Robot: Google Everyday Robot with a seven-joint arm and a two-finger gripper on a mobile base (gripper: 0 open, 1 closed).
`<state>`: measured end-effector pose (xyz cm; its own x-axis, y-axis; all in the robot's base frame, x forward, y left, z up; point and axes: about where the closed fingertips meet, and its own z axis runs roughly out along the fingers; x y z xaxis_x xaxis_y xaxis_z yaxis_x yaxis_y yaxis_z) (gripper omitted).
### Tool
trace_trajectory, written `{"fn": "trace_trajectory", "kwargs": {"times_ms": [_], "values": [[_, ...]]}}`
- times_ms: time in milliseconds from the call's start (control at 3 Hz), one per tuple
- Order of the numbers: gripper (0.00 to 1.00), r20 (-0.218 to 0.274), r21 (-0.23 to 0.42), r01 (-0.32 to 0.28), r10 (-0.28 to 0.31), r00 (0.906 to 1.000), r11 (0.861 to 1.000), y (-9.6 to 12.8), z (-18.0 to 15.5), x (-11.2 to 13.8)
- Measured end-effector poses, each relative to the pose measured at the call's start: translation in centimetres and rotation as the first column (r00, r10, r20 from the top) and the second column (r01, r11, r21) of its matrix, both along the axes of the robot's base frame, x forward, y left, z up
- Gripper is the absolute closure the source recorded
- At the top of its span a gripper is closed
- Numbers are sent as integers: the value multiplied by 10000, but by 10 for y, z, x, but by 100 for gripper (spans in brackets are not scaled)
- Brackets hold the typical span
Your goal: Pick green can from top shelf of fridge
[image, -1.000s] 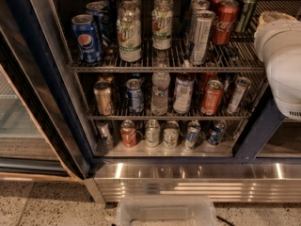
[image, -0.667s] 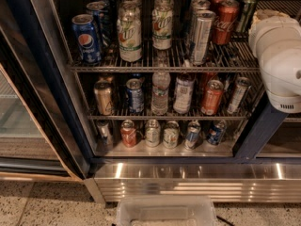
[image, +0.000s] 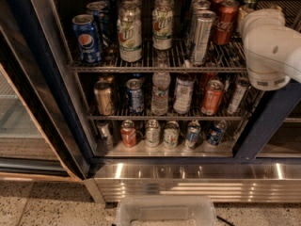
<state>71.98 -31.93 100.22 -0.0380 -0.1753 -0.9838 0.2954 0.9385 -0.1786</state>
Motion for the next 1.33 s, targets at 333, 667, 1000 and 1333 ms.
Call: {"fn": "trace_trajectory", "kwargs": {"times_ms": [333, 667, 1000, 1333], "values": [[60, 18, -3, 4, -4, 10000, 10000, 0, 1, 1], [77, 18, -3, 4, -4, 10000, 10000, 0, 1, 1], [99, 19, -3, 4, -4, 10000, 10000, 0, 1, 1], [95, 19, -3, 4, -4, 10000, 10000, 0, 1, 1]]}}
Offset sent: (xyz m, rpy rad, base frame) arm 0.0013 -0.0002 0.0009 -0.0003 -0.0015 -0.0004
